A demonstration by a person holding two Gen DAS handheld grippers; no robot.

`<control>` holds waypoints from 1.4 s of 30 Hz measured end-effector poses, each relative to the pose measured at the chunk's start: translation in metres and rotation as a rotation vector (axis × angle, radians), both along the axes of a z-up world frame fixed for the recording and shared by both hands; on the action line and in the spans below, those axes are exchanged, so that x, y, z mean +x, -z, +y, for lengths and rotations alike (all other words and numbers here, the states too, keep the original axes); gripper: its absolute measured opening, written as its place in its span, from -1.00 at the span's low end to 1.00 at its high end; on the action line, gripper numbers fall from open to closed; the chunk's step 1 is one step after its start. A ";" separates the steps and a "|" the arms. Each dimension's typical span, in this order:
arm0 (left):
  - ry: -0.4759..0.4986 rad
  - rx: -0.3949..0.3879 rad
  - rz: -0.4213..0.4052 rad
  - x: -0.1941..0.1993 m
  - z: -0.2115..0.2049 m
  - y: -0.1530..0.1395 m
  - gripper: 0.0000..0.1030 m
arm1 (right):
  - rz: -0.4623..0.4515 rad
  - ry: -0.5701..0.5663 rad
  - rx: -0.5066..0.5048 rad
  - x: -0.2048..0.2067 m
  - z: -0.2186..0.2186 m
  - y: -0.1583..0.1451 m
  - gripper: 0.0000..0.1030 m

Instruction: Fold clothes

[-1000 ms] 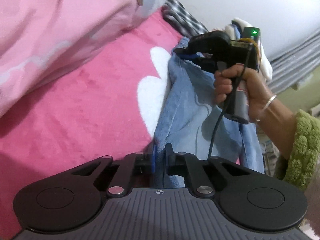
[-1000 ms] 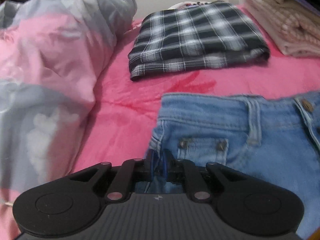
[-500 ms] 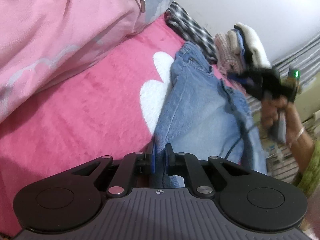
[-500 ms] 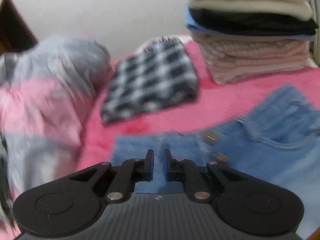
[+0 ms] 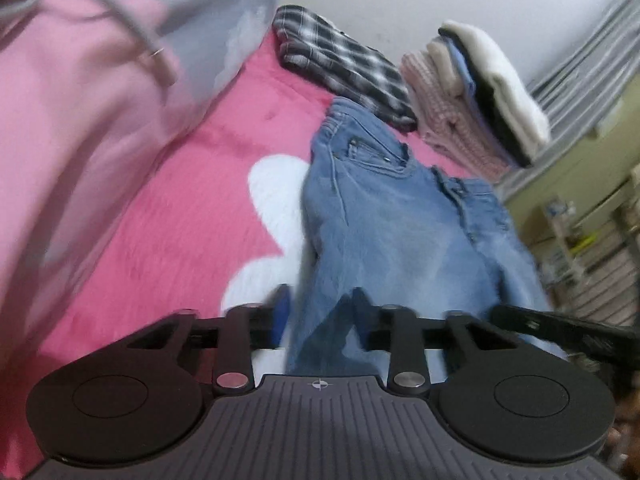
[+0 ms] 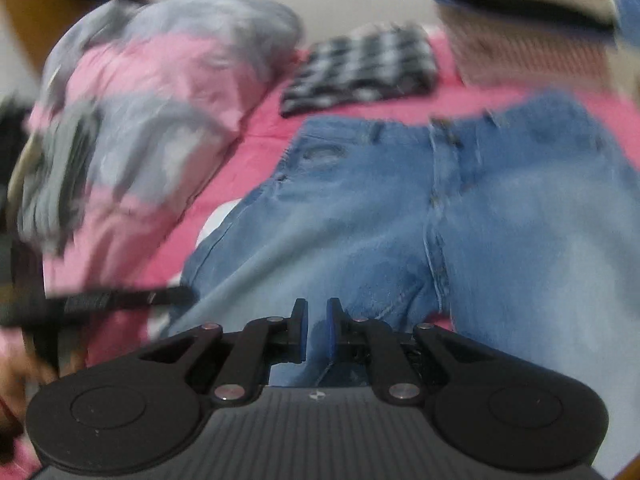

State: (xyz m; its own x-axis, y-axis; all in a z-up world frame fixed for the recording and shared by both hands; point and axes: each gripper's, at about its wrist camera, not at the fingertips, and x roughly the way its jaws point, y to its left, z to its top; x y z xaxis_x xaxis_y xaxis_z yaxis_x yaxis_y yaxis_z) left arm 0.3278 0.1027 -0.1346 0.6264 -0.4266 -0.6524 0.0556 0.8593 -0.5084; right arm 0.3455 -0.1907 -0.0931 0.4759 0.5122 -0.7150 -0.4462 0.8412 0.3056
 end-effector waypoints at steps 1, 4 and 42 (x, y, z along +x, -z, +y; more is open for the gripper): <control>-0.003 0.020 -0.004 0.001 -0.002 0.001 -0.76 | -0.035 -0.038 -0.033 -0.002 0.007 0.001 -0.79; -0.014 0.080 -0.018 0.006 -0.010 0.004 -0.84 | -0.076 -0.199 -0.192 -0.004 0.030 0.020 -0.81; 0.028 0.136 -0.121 0.064 -0.033 0.007 -0.92 | -0.018 -0.122 -0.218 -0.029 0.002 0.027 -0.81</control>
